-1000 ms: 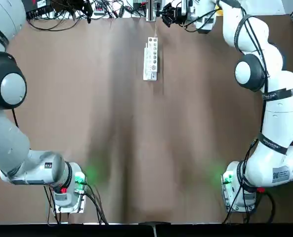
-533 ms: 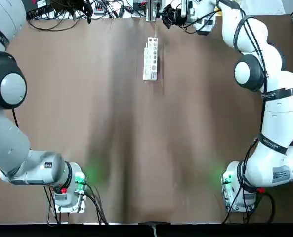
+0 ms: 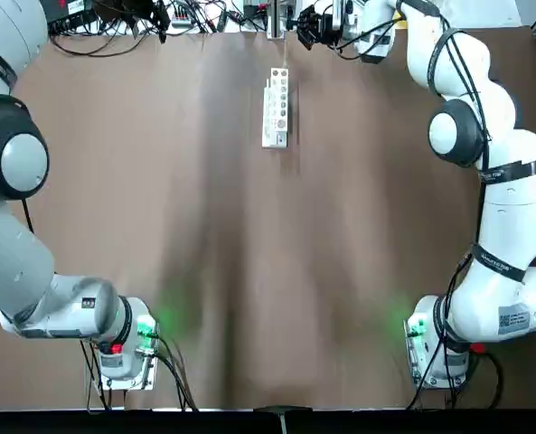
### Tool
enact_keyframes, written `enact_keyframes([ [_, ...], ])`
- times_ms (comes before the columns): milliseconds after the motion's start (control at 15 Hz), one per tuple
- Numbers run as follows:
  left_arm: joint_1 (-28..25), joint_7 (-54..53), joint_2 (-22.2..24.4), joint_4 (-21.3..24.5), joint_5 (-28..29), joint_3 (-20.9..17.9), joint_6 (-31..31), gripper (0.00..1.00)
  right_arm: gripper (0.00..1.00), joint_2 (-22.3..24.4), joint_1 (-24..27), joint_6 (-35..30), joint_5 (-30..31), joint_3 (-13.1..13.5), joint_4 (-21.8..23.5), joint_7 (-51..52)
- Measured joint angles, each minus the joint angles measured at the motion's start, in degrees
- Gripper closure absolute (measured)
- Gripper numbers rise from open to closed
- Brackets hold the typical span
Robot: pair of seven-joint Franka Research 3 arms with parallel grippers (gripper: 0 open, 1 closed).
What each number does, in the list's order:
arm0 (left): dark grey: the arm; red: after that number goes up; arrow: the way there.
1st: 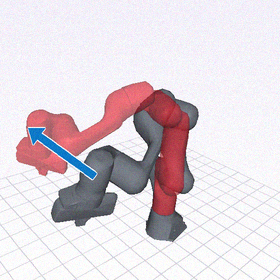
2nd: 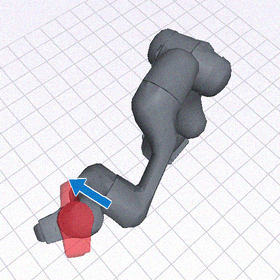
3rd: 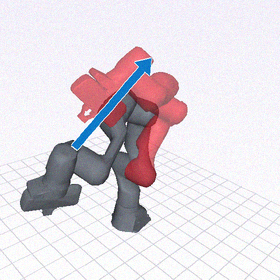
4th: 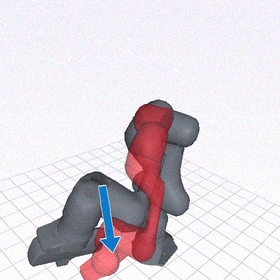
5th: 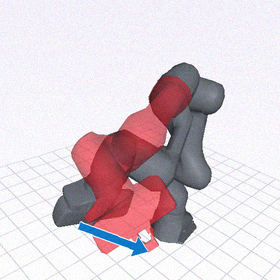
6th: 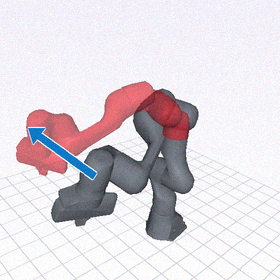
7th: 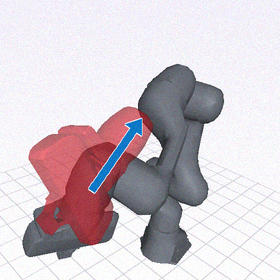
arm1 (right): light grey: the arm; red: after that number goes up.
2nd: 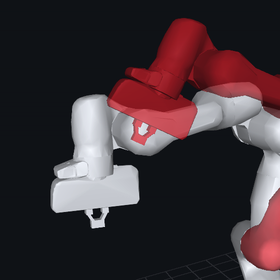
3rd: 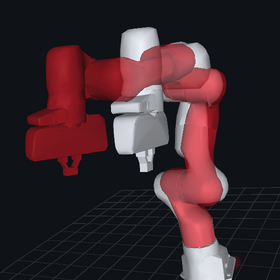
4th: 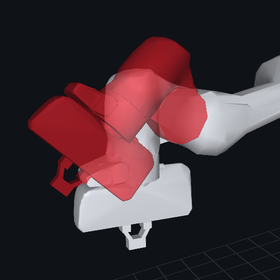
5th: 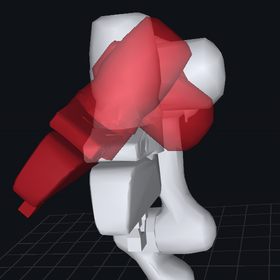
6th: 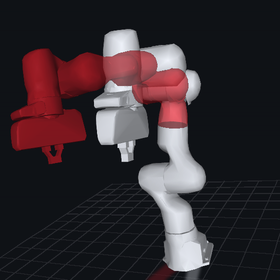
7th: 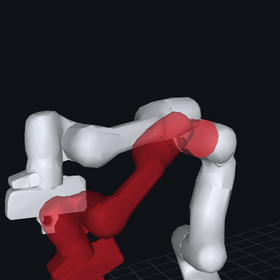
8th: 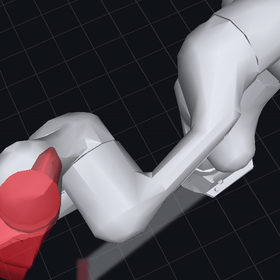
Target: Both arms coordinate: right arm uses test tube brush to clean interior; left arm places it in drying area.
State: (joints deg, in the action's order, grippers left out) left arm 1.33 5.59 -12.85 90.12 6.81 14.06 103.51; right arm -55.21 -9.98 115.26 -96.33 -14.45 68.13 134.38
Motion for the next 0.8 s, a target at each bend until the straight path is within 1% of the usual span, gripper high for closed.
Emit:
enact_keyframes([
  [333,0.0,0.0,-0.3,0.0,0.7,0.0,0.1,0.00,0.98,1.2,0.8,-0.1,-0.1,0.0,-0.4,-0.4],
  [800,0.2,0.1,-0.4,-0.1,0.7,0.0,0.3,0.00,0.97,1.2,0.2,-0.2,-0.1,-0.1,-0.2,-0.6],
])
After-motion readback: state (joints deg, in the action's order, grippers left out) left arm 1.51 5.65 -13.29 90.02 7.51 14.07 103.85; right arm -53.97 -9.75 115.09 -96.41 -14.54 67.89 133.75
